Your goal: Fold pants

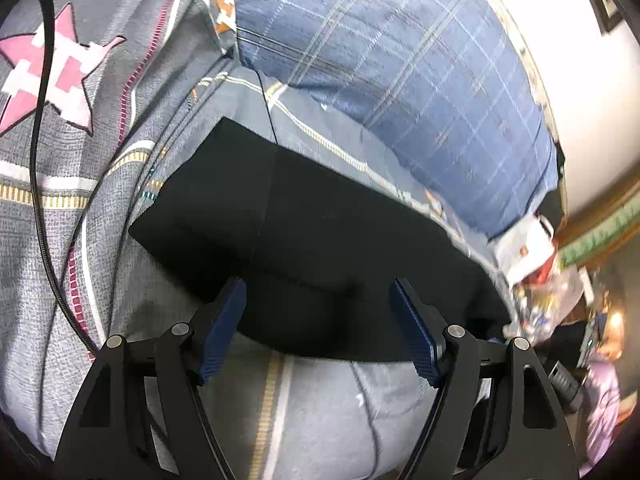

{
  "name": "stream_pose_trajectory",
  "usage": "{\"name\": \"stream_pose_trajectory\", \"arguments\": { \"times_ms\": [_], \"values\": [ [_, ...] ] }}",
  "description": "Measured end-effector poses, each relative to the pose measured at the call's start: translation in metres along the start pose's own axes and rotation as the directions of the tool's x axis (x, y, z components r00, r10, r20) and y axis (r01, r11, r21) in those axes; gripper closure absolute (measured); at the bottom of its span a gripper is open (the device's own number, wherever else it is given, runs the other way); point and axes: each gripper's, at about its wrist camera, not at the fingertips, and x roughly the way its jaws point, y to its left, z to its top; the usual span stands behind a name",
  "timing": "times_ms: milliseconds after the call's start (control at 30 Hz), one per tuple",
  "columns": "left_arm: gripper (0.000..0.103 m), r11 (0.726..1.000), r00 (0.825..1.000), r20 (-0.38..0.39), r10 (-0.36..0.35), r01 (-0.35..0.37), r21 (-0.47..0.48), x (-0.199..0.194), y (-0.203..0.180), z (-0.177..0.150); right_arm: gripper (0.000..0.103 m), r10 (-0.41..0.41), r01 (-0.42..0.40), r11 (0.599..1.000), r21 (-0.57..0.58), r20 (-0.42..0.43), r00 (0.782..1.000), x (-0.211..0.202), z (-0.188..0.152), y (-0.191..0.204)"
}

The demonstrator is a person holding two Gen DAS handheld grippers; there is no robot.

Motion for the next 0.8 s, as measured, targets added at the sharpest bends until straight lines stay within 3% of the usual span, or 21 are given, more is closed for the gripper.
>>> {"name": "stream_pose_trajectory", "arguments": {
  "times_ms": [133, 267, 567, 633, 667, 700, 733, 800],
  "values": [
    [0.027, 0.999, 1.000, -0.007, -0.019, 0.019, -0.044, 0.008, 0.000, 0.003, 0.045, 0.165, -0.166, 0.986, -0.003, -0.050, 0.985, 0.042, 0.000, 0.021],
    [0.027, 0.997, 1.000, -0.021, -0.021, 0.019, -0.073, 0.020, -0.001, 0.002, 0.045, 0.137, -0.135, 0.991, 0.021, -0.085, 0.987, 0.068, -0.005, 0.026],
    [0.027, 0.993, 0.999, -0.024, -0.025, 0.022, -0.117, 0.043, -0.004, 0.012, 0.047, 0.165, -0.166, 0.963, 0.210, 0.022, 0.986, 0.078, 0.004, -0.008],
    [0.027, 0.991, 0.999, -0.016, -0.039, 0.036, -0.127, 0.042, -0.004, 0.014, 0.069, 0.158, -0.165, 0.961, 0.221, 0.051, 0.986, 0.082, 0.008, -0.009],
    [0.028, 0.991, 0.999, -0.007, -0.048, 0.046, -0.127, 0.041, -0.004, 0.014, 0.086, 0.148, -0.158, 0.962, 0.220, 0.062, 0.987, 0.082, 0.010, -0.009],
    [0.040, 0.991, 0.999, 0.010, -0.053, 0.054, -0.124, 0.037, -0.005, 0.015, 0.097, 0.158, -0.170, 0.961, 0.219, 0.072, 0.985, 0.078, 0.011, -0.009],
    [0.057, 0.992, 0.998, 0.020, -0.054, 0.056, -0.112, 0.034, -0.006, 0.016, 0.097, 0.174, -0.189, 0.960, 0.208, 0.086, 0.981, 0.073, 0.012, -0.006],
    [0.075, 0.997, 0.998, 0.038, -0.043, 0.045, -0.062, 0.027, -0.012, 0.017, 0.098, 0.179, -0.194, 0.972, 0.133, 0.116, 0.977, 0.054, 0.013, 0.007]
  ]
}}
